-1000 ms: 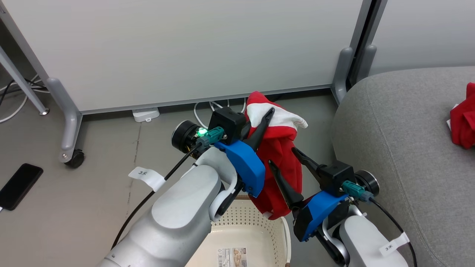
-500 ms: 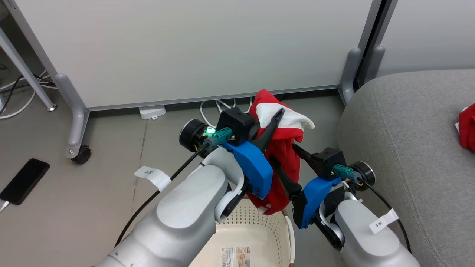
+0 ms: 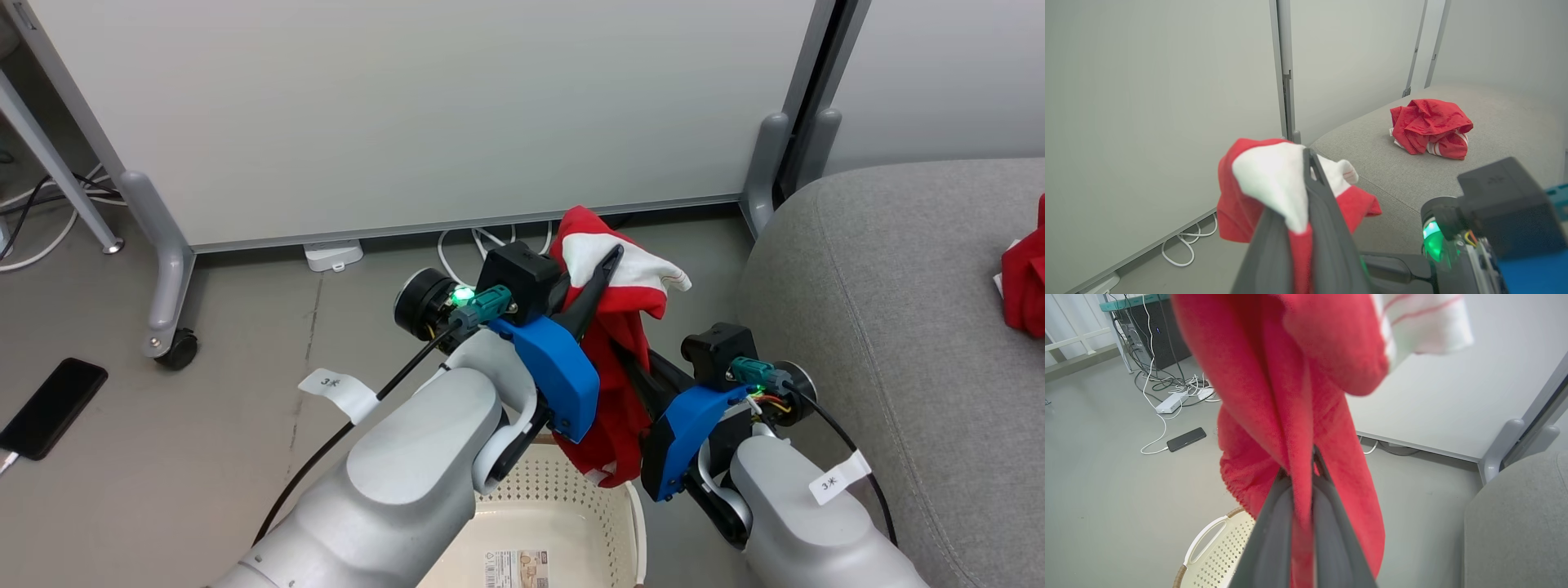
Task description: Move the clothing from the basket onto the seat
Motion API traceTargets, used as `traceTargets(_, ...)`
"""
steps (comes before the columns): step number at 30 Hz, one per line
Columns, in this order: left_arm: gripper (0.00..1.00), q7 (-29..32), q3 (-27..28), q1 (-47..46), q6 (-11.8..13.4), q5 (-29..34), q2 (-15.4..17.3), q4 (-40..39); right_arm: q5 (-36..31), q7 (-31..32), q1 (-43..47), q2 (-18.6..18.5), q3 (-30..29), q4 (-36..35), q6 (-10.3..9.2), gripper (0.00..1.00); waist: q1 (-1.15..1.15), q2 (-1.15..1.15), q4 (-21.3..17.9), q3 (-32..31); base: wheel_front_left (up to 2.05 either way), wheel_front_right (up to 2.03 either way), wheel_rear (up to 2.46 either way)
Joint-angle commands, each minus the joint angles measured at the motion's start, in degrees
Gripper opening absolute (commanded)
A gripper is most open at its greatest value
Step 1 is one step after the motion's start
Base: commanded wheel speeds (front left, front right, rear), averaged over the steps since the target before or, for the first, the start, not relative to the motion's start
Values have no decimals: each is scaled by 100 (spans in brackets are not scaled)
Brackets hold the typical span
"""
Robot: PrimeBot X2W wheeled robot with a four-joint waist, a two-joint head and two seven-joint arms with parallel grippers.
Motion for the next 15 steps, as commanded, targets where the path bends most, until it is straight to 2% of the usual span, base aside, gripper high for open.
traceTargets(1,0,-26,-4,-72,15,-37,1,12,46,-23,-74,-5,23,36,3,0,0,0,-10,-6,0,0,0)
traceTargets(15,0,-89,-35,-62,41,-81,3,116,306,-165,-211,-5,244,293,3,0,0,0,-61,-58,0,0,0)
